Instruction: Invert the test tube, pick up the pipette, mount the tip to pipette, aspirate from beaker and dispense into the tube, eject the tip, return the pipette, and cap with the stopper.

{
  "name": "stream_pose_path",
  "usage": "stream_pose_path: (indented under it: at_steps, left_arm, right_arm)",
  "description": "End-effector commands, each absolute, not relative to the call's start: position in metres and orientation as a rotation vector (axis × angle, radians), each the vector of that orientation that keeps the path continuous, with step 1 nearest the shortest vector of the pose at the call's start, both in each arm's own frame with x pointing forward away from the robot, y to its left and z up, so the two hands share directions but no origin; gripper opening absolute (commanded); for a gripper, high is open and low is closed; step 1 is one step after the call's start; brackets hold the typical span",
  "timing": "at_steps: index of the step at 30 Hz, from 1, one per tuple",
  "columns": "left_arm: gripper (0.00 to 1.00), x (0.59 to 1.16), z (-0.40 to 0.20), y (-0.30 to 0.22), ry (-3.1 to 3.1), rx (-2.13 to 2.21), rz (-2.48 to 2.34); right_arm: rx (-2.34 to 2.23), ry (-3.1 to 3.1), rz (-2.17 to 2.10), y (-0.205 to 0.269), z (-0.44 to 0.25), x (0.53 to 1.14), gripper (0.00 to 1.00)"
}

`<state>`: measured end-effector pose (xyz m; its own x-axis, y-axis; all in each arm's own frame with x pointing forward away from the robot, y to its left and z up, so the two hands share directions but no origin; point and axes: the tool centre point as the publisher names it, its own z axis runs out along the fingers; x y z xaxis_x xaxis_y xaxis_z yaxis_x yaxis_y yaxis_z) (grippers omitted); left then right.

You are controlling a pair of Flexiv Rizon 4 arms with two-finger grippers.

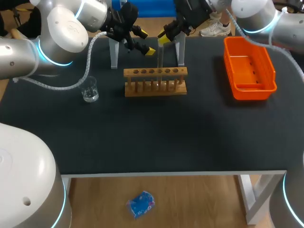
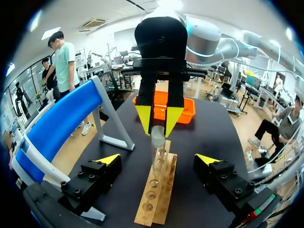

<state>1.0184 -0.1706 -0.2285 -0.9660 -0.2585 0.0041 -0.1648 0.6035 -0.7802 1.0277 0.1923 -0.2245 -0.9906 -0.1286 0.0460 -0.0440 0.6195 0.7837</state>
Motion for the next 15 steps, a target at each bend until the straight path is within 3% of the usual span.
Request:
stream_pose_path:
  at_steps: [1, 15]
  left_arm:
    - [1.00, 1.0186, -0.2273, -0.1706, 2.720, -0.361, -1.298]
    - [1.00, 1.0186, -0.2273, -0.1706, 2.720, -0.361, -1.298]
  right_arm:
    - [0.148, -2.736, -1.306, 0.1921, -0.2252, 1.0273, 0.00]
    - [0.146, -2.734, -1.273, 0.1923, -0.2330, 1.0258, 0.00]
